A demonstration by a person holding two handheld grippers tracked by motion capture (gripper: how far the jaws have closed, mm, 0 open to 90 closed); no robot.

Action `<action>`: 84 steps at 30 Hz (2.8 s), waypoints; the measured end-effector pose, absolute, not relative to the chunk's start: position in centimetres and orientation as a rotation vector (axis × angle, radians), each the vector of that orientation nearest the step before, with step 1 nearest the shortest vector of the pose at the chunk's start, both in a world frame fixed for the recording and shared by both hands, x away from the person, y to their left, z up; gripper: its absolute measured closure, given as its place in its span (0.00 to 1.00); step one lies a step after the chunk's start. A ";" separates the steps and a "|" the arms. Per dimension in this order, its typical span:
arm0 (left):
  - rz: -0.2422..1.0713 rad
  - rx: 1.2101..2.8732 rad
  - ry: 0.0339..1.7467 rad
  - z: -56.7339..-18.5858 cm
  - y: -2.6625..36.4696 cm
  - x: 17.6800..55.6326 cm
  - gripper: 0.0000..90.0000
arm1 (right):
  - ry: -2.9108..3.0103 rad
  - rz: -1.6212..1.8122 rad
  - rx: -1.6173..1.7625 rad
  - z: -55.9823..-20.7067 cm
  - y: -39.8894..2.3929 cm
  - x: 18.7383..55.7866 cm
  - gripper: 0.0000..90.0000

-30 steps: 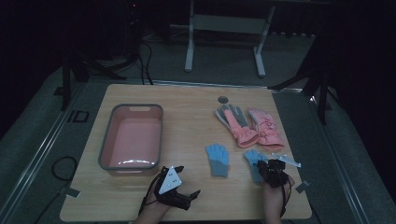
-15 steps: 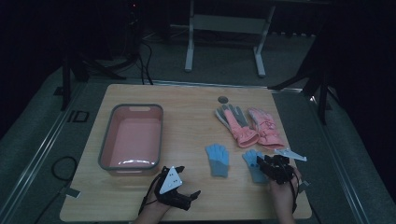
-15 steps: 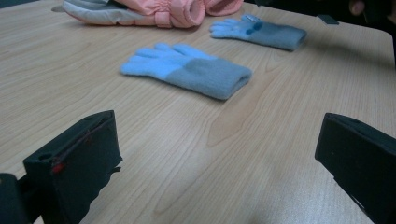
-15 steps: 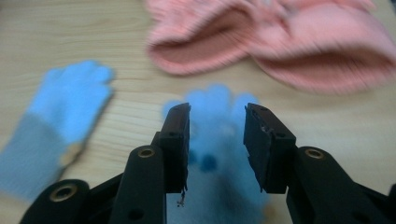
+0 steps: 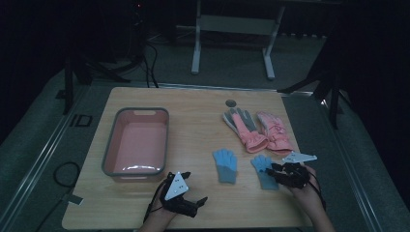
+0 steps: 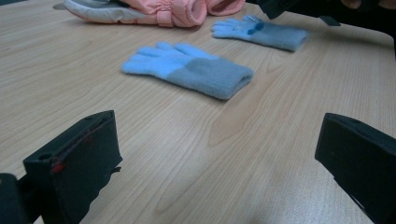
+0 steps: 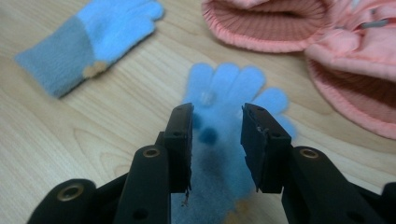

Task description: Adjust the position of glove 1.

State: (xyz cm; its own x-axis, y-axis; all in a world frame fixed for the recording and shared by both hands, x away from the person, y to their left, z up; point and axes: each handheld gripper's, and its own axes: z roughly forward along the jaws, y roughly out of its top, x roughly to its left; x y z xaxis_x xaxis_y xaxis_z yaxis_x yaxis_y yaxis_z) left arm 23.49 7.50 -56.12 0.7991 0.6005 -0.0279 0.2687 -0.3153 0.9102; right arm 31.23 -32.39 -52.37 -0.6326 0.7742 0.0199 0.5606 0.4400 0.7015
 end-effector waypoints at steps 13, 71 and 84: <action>0.385 1.899 0.659 -56.1 7.6 23.5 0.00 | 2.314 0.953 1.166 -55.1 -31.3 30.0 0.88; 0.389 1.913 0.649 -56.1 7.5 23.4 0.00 | 2.262 1.100 1.237 -50.1 -17.3 30.9 0.96; 0.392 1.914 0.648 -56.1 7.5 23.4 0.00 | 2.296 1.053 1.281 -52.2 -17.2 31.4 0.96</action>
State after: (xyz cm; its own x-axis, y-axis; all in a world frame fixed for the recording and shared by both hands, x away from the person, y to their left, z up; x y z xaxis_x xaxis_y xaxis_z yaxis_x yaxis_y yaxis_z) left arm 23.42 7.46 -56.12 0.8011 0.5982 -0.0186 0.2619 -0.3225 0.9096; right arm 31.37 -17.23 -52.25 -0.5529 0.8292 0.0817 0.6030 0.3305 0.7260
